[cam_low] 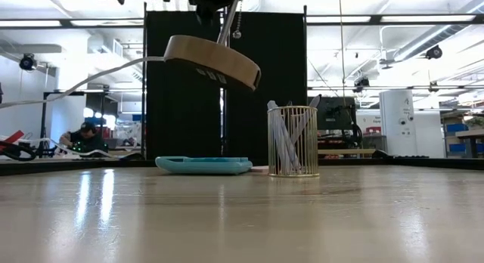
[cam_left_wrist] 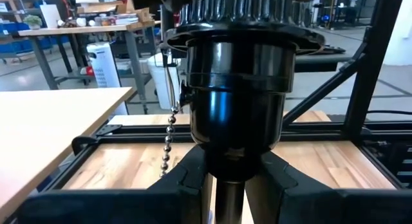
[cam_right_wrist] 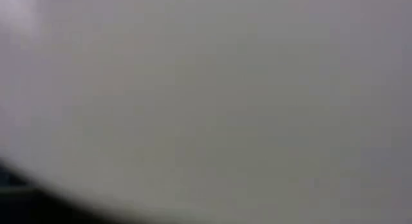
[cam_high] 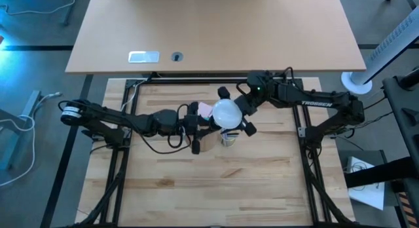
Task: Screw lightbulb
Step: Insert the lightbulb into the black table lamp
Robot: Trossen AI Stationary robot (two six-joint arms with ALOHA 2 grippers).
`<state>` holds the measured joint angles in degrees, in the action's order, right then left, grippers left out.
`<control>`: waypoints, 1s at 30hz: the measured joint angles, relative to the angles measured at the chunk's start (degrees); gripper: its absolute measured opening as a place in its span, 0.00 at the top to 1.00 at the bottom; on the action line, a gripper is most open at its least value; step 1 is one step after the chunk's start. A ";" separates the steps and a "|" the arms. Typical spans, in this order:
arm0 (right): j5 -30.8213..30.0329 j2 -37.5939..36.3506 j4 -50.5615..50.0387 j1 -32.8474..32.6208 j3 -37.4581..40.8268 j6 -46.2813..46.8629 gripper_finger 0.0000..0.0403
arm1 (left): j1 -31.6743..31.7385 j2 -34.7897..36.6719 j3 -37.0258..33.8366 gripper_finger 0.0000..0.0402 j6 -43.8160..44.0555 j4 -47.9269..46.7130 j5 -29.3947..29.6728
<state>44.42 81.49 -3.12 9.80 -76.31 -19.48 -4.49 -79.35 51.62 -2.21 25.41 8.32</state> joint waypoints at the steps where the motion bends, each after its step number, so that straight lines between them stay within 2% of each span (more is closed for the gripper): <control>1: 0.09 0.00 0.99 0.00 0.50 -0.01 0.28 | -0.06 0.00 0.00 0.85 0.18 0.00 -0.02; 11: 6.87 0.12 11.61 3.39 4.56 2.12 0.28 | -0.40 0.00 -2.99 0.85 1.26 5.80 -0.42; 24: 10.29 0.20 28.69 4.15 9.43 8.82 0.26 | -0.40 -0.02 -3.41 0.85 0.30 8.17 -0.39; 30: 14.23 4.54 38.02 4.77 9.06 15.43 0.29 | -0.40 -0.02 -3.41 0.85 0.28 8.32 -0.38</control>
<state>58.65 86.03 34.90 14.58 -67.25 -4.05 -4.89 -79.37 48.21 -1.93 33.73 7.93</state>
